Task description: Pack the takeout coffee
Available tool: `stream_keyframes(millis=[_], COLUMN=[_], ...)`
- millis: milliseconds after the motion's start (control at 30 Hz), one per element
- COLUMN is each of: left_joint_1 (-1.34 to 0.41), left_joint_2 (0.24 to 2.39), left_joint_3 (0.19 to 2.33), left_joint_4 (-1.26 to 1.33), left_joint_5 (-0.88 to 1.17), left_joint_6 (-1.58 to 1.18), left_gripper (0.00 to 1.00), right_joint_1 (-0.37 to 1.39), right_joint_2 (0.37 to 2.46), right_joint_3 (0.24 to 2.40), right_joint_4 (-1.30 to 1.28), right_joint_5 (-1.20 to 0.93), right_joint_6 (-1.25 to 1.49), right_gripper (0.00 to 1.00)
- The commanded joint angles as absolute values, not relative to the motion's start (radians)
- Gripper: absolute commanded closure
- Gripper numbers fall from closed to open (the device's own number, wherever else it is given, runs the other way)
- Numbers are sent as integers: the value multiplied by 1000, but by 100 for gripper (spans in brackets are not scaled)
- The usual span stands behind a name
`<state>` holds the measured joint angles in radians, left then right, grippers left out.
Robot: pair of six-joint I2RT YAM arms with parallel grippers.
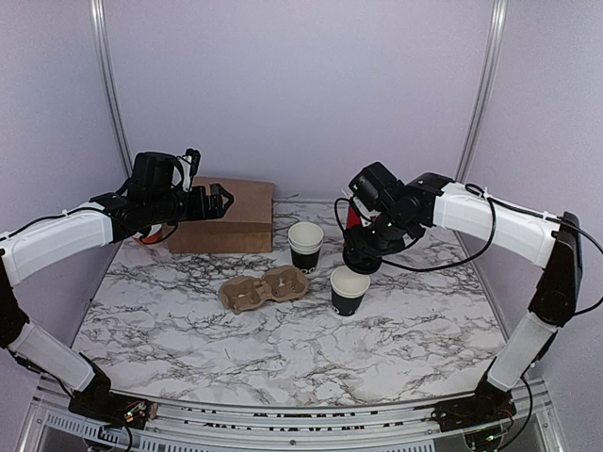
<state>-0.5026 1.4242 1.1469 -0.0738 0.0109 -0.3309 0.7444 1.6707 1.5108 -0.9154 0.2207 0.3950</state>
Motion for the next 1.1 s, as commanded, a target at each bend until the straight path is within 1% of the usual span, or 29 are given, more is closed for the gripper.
stream_keyframes(millis=[0,400,1067], left_joint_1=[-504,-503,-504], left_joint_2=[1407,1418,1429], left_joint_3=[1157,1157,1161], left_joint_4=[-81,-82,-91], left_joint_5=[27,38,37], left_joint_6=[-337,-345,-339], left_gripper=[1,1,1], right_joint_1=[768,788,789], right_joint_2=[1702,1746,1747], right_joint_3=[1544,1547,1583], right_joint_4=[-942,-946,-988], right_joint_5=[192,176,167], right_joint_6=[365,359,364], right_gripper=[27,27,27])
